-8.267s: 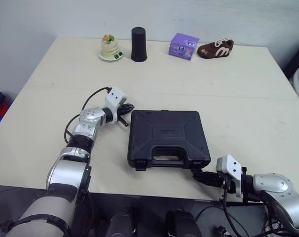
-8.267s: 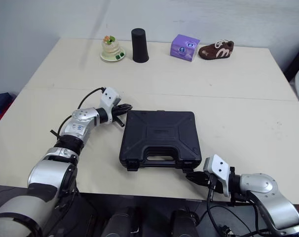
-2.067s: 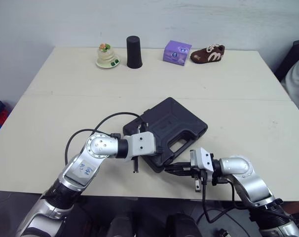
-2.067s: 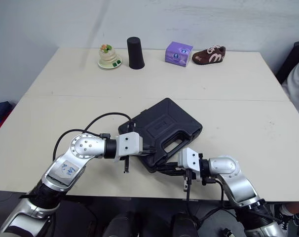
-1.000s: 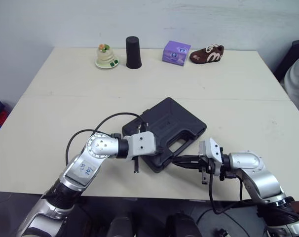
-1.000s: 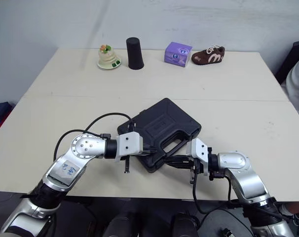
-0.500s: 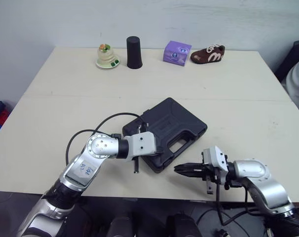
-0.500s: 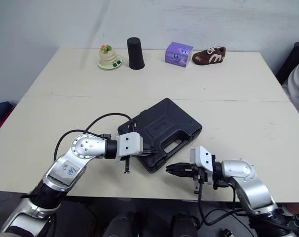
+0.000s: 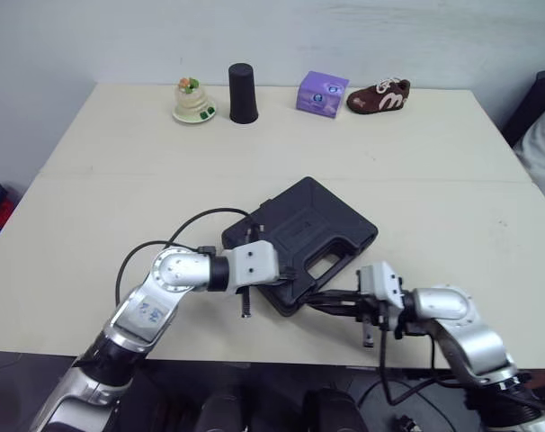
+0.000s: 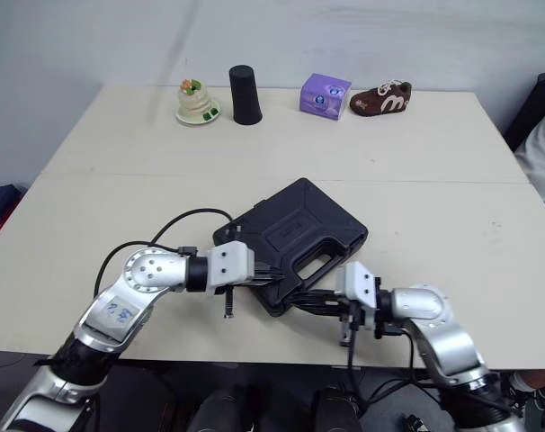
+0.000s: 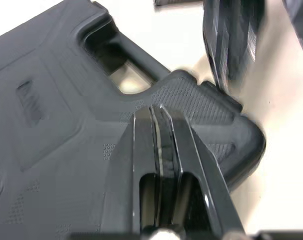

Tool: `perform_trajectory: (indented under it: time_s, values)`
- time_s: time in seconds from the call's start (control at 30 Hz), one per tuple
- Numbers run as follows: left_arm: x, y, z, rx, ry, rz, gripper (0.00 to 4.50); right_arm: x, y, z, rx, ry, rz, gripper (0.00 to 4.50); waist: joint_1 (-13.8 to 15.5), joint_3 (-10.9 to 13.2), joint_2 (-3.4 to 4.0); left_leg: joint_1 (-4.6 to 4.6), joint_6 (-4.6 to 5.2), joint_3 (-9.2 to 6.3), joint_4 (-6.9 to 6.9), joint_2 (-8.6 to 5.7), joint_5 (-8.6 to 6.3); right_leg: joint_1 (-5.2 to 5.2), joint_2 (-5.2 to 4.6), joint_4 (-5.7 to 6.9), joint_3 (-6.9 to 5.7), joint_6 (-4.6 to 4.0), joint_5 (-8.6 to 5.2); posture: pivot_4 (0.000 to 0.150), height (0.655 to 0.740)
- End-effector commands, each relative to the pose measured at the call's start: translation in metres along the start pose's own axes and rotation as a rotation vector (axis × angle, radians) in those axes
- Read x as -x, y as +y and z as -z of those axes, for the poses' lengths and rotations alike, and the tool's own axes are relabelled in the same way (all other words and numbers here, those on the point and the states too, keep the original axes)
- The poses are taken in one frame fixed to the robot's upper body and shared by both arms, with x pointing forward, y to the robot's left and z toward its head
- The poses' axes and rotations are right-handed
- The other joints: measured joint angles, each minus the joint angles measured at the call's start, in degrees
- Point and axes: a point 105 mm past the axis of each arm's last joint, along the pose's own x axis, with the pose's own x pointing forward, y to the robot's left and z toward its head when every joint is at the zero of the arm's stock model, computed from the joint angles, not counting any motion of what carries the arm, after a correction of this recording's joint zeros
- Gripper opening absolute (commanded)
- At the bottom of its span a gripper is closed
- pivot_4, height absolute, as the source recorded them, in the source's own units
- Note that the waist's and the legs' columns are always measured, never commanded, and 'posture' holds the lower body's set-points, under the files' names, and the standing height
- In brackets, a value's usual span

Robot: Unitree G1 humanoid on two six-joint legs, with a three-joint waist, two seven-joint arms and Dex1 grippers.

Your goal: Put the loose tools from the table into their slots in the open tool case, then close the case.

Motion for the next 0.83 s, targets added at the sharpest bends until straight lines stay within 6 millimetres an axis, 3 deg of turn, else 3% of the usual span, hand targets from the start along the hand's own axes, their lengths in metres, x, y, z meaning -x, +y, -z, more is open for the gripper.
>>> perform_trajectory:
  time_s: [0.03,0.1,0.17,0.27,0.33,0.4,0.47,0.67,0.83]
  values:
    - [0.049,0.044,-0.030,-0.025,-0.094,-0.236,0.00,0.045,-0.032,-0.017,0.061,0.053,0.125,0.66,-0.12,0.28,-0.02,-0.21,-0.06,-0.04,0.01,0.00,0.09,-0.19,0.04,0.01,-0.07,-0.01,0.01,0.150,0.7400]
    - [0.093,0.056,-0.022,0.024,-0.020,-0.327,0.67,0.086,-0.063,-0.025,0.117,0.142,0.250,1.46,-0.26,0.81,-0.13,-0.53,-0.23,0.00,0.02,-0.03,0.30,-0.52,0.04,0.08,-0.08,0.01,0.03,0.150,0.7400]
    - [0.122,0.054,-0.004,0.083,0.075,-0.368,1.35,0.109,-0.081,-0.031,0.175,0.188,0.328,2.37,-0.66,0.99,-0.10,-0.68,-0.26,0.26,-0.02,-0.06,0.53,-0.85,0.09,0.43,-0.06,0.03,0.05,0.150,0.7400]
    - [0.160,0.049,0.025,0.157,0.202,-0.440,2.73,0.129,-0.096,-0.033,0.238,0.235,0.382,3.88,-0.51,1.06,-0.21,-0.47,-0.19,0.43,-0.31,-0.22,0.50,-0.88,0.12,0.42,-0.35,0.04,0.04,0.150,0.7400]
    - [0.175,0.047,0.034,0.173,0.237,-0.475,3.43,0.135,-0.100,-0.032,0.262,0.256,0.388,4.50,-0.40,1.18,-0.35,-0.50,-0.15,0.51,-0.28,-0.20,0.47,-0.94,0.10,0.40,-0.37,0.04,0.04,0.150,0.7400]
    - [0.223,0.054,0.055,0.191,0.329,-0.654,4.33,0.153,-0.114,-0.031,0.302,0.289,0.454,4.50,-0.11,1.31,-0.48,-0.56,-0.08,0.56,-0.19,-0.24,0.44,-0.95,0.07,0.42,-0.34,0.05,0.04,0.150,0.7400]
    - [0.254,0.055,0.065,0.192,0.382,-0.764,4.43,0.166,-0.123,-0.030,0.320,0.308,0.502,4.50,-0.42,1.50,-0.44,-0.58,0.02,0.66,0.01,-0.31,0.40,-1.02,-0.01,0.41,-0.25,0.11,0.07,0.150,0.7400]
    - [0.267,0.054,0.071,0.149,0.408,-0.805,4.43,0.179,-0.128,-0.018,0.306,0.324,0.523,4.50,-0.38,1.58,-0.48,-0.52,0.10,0.76,0.01,-0.40,0.39,-1.08,-0.46,0.50,-0.10,0.22,0.13,0.150,0.7400]
    - [0.261,0.056,0.072,0.137,0.382,-0.805,4.43,0.186,-0.125,0.001,0.272,0.347,0.535,4.50,-0.45,1.58,-0.48,-0.52,0.06,0.78,-0.04,-0.45,0.40,-1.17,-0.55,0.64,-0.09,0.22,0.14,0.150,0.7400]
